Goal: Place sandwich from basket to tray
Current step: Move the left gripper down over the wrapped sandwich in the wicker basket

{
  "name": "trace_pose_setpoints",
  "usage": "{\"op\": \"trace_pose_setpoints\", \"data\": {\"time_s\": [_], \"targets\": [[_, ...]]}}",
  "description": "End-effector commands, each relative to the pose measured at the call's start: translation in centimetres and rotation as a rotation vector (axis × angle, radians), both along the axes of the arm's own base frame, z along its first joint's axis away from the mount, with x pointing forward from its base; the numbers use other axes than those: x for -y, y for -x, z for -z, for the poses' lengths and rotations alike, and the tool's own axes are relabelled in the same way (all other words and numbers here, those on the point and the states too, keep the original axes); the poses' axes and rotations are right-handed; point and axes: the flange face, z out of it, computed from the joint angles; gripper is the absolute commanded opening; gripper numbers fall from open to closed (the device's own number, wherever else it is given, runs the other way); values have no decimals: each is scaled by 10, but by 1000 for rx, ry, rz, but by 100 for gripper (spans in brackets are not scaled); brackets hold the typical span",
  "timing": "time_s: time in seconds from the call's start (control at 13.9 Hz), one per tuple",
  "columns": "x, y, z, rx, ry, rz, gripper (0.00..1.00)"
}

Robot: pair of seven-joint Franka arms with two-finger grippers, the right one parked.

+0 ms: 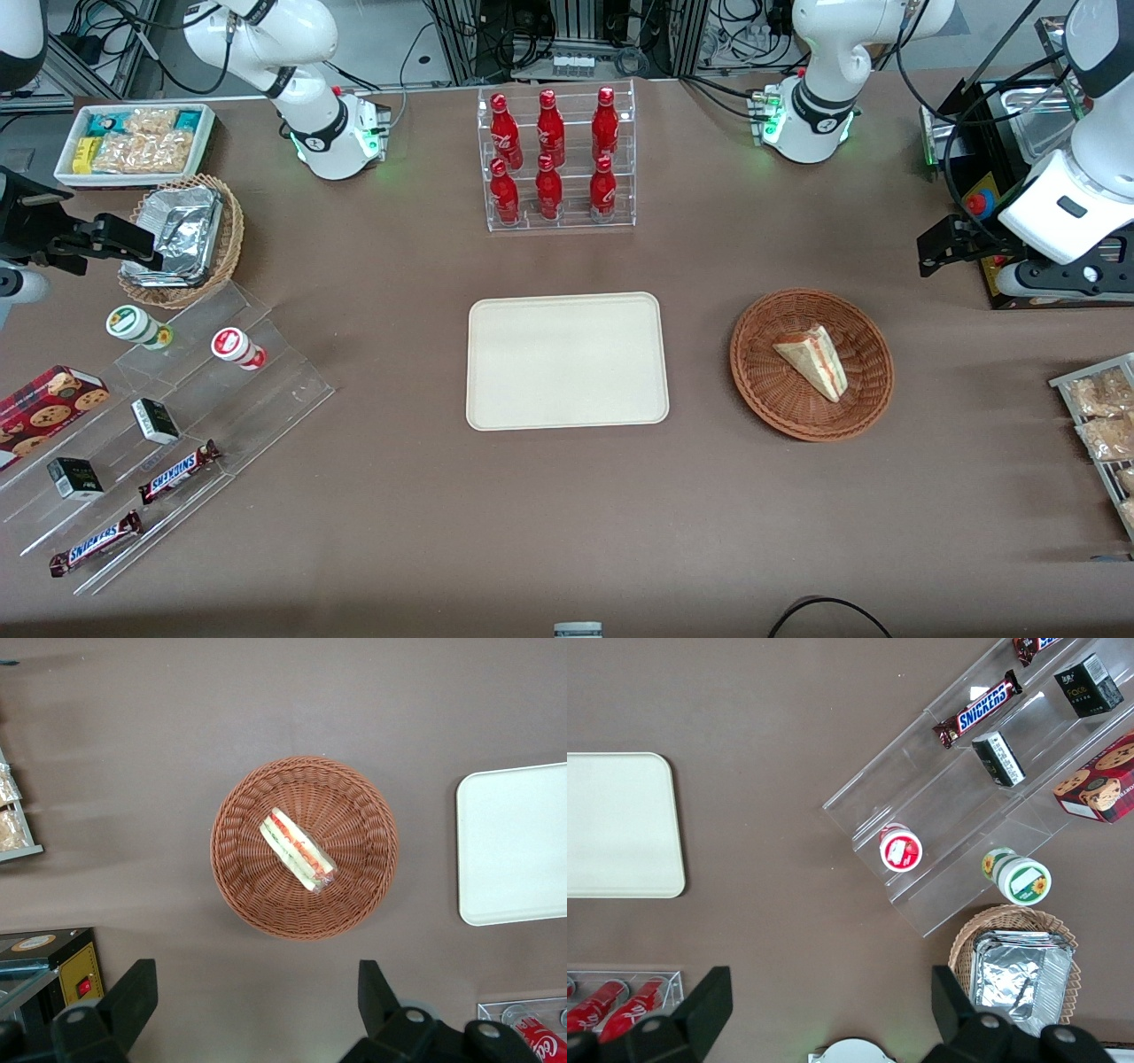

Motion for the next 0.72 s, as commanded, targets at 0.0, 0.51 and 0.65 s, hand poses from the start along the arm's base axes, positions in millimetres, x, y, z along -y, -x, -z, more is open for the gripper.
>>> {"op": "trace_pose_setpoints", "data": {"time_s": [0.0, 0.51, 0.65], "targets": [[-1, 0, -5, -14, 3, 0, 100], [-3, -13, 56, -54, -33, -84, 100], [-2, -13, 104, -28, -33, -147, 100]]}}
